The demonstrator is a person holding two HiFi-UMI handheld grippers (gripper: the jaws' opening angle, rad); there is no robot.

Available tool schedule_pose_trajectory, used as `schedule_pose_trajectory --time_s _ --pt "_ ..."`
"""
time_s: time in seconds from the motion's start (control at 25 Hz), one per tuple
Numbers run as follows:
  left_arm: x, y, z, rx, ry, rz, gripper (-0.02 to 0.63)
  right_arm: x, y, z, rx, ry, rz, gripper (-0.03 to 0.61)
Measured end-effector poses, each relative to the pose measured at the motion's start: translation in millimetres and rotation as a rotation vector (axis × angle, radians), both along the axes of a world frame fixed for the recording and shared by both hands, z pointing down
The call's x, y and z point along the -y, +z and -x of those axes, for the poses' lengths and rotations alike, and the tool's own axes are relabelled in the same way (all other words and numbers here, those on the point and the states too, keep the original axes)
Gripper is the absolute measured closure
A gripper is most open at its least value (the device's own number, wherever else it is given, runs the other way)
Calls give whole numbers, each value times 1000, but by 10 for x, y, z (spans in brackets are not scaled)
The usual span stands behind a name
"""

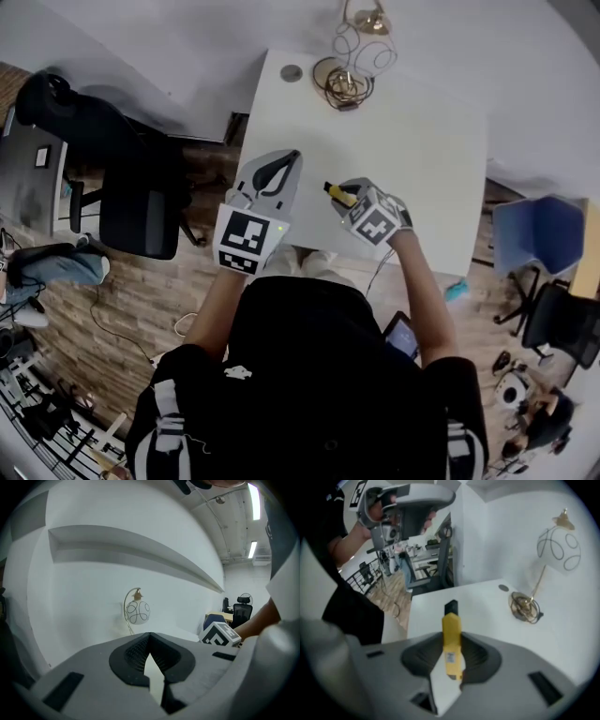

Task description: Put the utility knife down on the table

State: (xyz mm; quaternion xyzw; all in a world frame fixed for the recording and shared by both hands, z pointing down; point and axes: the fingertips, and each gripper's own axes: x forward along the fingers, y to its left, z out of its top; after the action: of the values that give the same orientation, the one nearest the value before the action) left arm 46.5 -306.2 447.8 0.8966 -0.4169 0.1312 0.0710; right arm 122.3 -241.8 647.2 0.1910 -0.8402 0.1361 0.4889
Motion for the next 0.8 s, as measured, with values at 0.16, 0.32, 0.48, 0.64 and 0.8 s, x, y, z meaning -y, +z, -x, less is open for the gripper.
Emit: schedule_pose_trajectory --time_s 0.16,0.32,0.48,0.64,0.8 --pt "1 62 59 4 -16 16 600 -90 317 -134 -93 -77 109 442" --pt "-4 128 74 7 -20 31 600 -77 617 -298 -221 -167 143 442" --pt "-9 161 60 10 -19 36 600 -13 829 -479 -342 -177 173 442" --pt "-25 184 74 15 -20 46 598 130 934 -607 -434 -164 127 440" --pt "-26 231 98 18 -23 56 600 249 994 -618 -451 -128 71 440"
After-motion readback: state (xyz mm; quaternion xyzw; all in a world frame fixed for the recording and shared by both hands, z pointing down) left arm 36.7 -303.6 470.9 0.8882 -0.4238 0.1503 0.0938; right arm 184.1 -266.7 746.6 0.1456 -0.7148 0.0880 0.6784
